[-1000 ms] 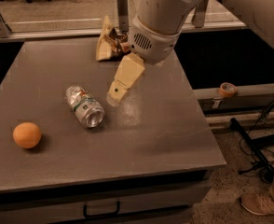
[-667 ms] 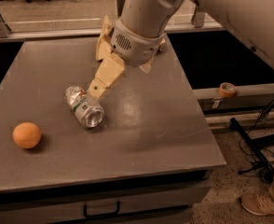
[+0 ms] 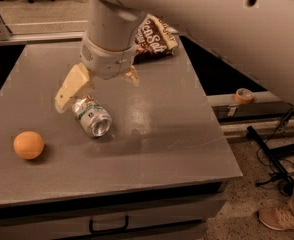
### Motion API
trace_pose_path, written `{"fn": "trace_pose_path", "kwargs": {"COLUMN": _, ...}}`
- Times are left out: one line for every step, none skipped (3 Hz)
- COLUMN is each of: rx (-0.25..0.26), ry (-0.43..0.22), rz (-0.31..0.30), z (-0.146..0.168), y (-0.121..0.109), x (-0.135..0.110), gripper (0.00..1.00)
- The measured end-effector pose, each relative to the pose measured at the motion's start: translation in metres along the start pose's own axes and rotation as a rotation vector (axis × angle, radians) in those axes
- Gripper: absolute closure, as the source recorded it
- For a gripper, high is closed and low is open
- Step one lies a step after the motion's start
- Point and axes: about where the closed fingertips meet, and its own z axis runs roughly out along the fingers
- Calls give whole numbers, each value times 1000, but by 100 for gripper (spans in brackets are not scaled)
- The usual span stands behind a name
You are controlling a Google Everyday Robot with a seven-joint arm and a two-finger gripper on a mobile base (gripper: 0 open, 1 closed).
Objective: Place 7up can upright
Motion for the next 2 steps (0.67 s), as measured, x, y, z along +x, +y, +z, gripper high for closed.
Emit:
{"fn": "trace_pose_path", "kwargs": {"rx": 32, "ry": 7, "rz": 69, "z": 21, "y": 16, "x": -15, "gripper": 0}}
{"fn": "trace_pose_path", "kwargs": {"rx": 43, "ry": 35, "rz": 73, "z": 44, "y": 28, "x": -23, "gripper": 0}}
